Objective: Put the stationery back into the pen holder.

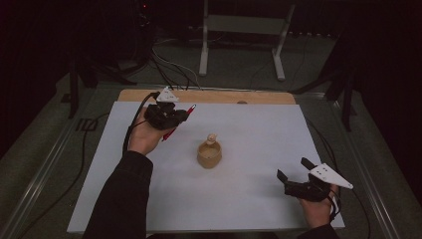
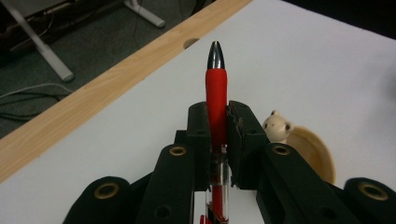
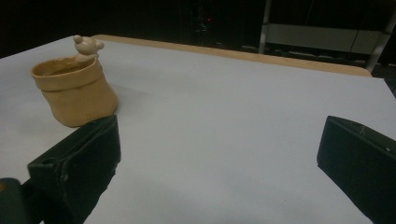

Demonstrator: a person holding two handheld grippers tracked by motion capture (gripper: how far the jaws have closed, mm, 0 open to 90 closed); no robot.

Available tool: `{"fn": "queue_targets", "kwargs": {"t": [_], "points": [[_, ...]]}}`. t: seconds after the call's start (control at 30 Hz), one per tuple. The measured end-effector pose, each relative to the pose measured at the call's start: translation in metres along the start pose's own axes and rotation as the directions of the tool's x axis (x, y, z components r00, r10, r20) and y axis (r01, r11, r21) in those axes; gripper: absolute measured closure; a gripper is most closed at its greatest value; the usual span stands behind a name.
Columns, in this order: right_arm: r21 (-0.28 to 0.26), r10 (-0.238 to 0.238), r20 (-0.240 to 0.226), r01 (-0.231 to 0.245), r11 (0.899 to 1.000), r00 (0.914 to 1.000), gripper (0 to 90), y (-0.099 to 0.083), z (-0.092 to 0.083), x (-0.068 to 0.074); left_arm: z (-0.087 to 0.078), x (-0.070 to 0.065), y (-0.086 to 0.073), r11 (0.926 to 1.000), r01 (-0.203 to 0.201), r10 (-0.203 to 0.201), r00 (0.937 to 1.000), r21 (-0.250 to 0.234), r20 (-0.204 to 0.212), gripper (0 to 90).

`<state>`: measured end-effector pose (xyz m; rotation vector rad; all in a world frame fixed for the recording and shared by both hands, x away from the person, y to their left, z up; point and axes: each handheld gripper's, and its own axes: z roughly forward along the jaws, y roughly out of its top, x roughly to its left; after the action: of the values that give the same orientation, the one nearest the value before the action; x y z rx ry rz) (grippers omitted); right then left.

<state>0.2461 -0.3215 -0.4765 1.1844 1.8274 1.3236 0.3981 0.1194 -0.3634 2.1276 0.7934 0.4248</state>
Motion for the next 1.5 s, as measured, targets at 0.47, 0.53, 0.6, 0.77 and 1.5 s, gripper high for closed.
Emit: {"fn": "queue_targets", "kwargs": {"t": [0.47,0.53,0.6,0.77,1.5], "points": [[0.000,0.001,0.000,-0.001,1.000,1.0000,0.2,0.000,0.000,0.000,0.014,-0.015,0.012,0.9992,-0.014,0.016,0.9992,-0.037,0.037,80.9],[-0.001,0.001,-0.001,-0.001,1.000,1.0000,0.2,0.000,0.000,0.000,0.017,-0.018,0.013,0.9991,-0.016,0.018,0.9990,-0.040,0.040,81.0],[0.000,0.000,-0.001,0.000,1.000,1.0000,0.2,0.000,0.000,0.000,0.021,-0.020,0.014,0.9991,-0.018,0.020,0.9987,-0.040,0.048,80.9],[-0.001,0.002,-0.001,-0.002,1.000,1.0000,0.2,0.000,-0.001,0.000,0.029,-0.027,0.018,0.9987,-0.023,0.026,0.9977,-0.045,0.063,80.9],[-0.005,-0.003,-0.002,0.003,1.000,1.0000,0.2,0.000,-0.001,0.000,0.055,-0.051,0.023,0.9964,-0.040,0.049,0.9926,-0.074,0.112,80.7]]}}
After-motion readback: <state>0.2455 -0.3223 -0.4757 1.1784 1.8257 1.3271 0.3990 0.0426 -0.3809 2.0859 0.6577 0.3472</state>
